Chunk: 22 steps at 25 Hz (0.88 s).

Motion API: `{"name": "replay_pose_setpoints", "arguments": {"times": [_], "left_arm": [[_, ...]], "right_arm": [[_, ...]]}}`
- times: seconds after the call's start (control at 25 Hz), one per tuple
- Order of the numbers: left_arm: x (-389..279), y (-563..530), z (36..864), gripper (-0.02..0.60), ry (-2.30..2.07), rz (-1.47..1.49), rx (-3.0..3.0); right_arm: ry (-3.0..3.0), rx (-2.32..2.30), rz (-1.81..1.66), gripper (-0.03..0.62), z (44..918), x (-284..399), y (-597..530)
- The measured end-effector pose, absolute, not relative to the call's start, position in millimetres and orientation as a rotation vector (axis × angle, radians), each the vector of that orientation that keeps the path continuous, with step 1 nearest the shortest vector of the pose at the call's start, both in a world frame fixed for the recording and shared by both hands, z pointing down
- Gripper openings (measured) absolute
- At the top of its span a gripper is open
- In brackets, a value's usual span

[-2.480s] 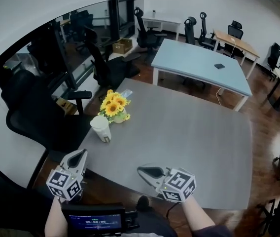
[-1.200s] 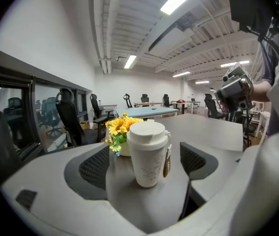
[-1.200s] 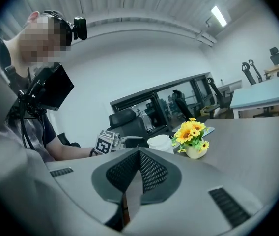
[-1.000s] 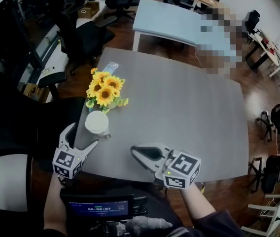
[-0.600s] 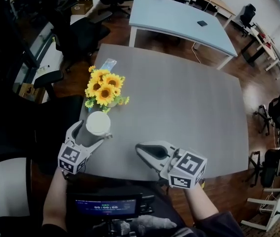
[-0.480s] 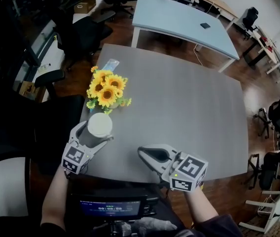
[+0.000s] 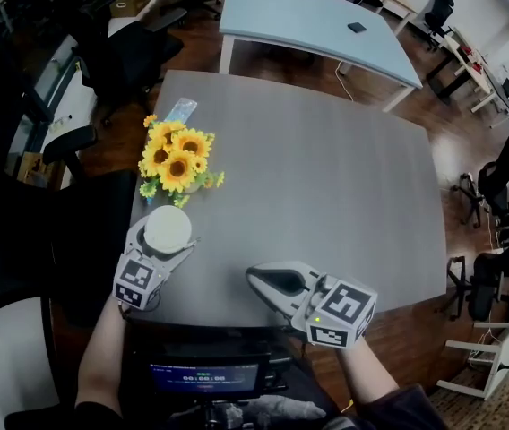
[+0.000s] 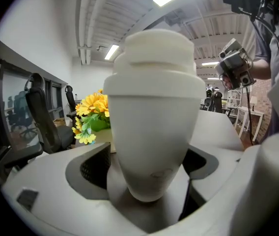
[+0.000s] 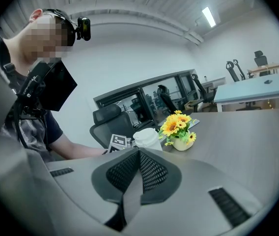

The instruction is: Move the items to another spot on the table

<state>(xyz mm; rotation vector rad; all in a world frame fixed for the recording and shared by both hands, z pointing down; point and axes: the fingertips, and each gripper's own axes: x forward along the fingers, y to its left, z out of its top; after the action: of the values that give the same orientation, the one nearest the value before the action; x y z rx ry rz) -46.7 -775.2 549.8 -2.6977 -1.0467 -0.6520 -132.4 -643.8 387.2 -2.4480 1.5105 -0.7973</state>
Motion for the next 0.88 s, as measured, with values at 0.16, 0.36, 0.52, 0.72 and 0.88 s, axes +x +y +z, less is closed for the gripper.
{"name": "replay_pose_setpoints", "arguments": {"times": [0.16, 0.36, 0.52, 0.72, 0.88], "left_arm": [[-40.3, -766.8, 555.5, 0.449, -1.076, -0.654, -2.68], [-38.2, -759.6, 560.6, 0.435, -1.085, -0.65, -2.678], [-37.1, -760.6, 558.8, 0.43, -1.087, -0.611, -2.689], [-36.3, -758.1, 557.9, 0.426, -1.099, -0.596, -2.706], [-32.8, -763.1, 558.0, 0.425, -1.084, -0.64, -2.785]], "right_arm": [[1.504, -2.449, -0.801, -0.017, 389.4, -134.8, -639.0], [1.466, -2.425, -0.776, -0.017, 385.9, -134.1, -635.1], [1.443, -2.425, -0.764, -0.017, 386.1, -132.0, -633.9], [1.454, -2.417, -0.777, -0.017, 385.2, -131.3, -639.2], [1.482, -2.396, -0.791, -0.017, 385.1, -133.4, -647.4]]}}
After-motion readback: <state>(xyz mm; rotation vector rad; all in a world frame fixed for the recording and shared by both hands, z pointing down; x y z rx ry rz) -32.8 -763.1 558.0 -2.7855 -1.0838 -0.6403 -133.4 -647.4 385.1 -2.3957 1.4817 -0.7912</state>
